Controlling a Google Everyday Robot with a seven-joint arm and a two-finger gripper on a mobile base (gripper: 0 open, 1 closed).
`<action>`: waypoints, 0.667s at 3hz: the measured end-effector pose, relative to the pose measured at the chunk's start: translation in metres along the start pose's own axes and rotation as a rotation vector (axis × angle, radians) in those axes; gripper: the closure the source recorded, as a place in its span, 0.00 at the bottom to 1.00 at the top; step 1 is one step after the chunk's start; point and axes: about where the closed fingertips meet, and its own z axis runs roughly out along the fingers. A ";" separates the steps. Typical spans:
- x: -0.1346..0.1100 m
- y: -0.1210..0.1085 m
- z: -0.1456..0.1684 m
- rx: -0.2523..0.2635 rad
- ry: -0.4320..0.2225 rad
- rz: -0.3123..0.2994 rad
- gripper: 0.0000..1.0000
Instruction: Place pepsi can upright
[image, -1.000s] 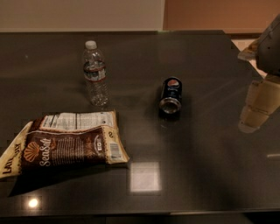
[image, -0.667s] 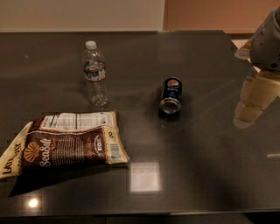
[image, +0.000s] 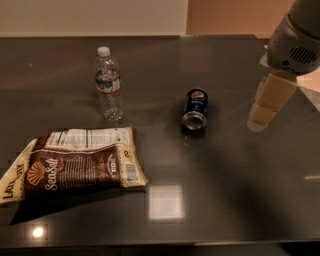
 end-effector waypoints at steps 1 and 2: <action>-0.033 -0.037 0.030 -0.049 -0.026 0.130 0.00; -0.049 -0.050 0.048 -0.082 -0.032 0.182 0.00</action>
Offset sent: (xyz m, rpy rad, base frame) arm 0.1070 0.0511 -0.0613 0.1412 0.2142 -0.2560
